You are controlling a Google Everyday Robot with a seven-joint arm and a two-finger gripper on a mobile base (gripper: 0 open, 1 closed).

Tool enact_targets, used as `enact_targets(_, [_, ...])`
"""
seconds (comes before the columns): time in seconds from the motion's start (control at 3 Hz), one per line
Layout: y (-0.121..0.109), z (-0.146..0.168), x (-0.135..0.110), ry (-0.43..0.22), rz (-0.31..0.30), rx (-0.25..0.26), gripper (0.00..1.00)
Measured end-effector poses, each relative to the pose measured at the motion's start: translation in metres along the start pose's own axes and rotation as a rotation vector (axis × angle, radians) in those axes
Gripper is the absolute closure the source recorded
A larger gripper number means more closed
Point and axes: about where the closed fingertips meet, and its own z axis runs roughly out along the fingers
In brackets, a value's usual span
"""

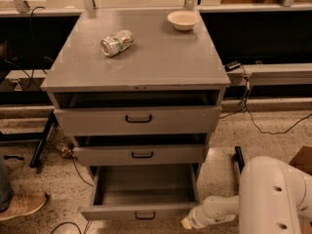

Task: Close bottom drawer

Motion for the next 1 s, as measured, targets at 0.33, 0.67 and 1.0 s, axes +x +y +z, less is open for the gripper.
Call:
enact_targets(0.33, [-0.004, 0.004, -0.034, -0.055, -0.046, -0.008, 1.0])
enact_targets(0.67, [-0.004, 0.004, -0.034, -0.055, -0.046, -0.008, 1.0])
enact_targets(1.0, [-0.005, 0.007, -0.055, -0.083, -0.115, 0.012, 1.0])
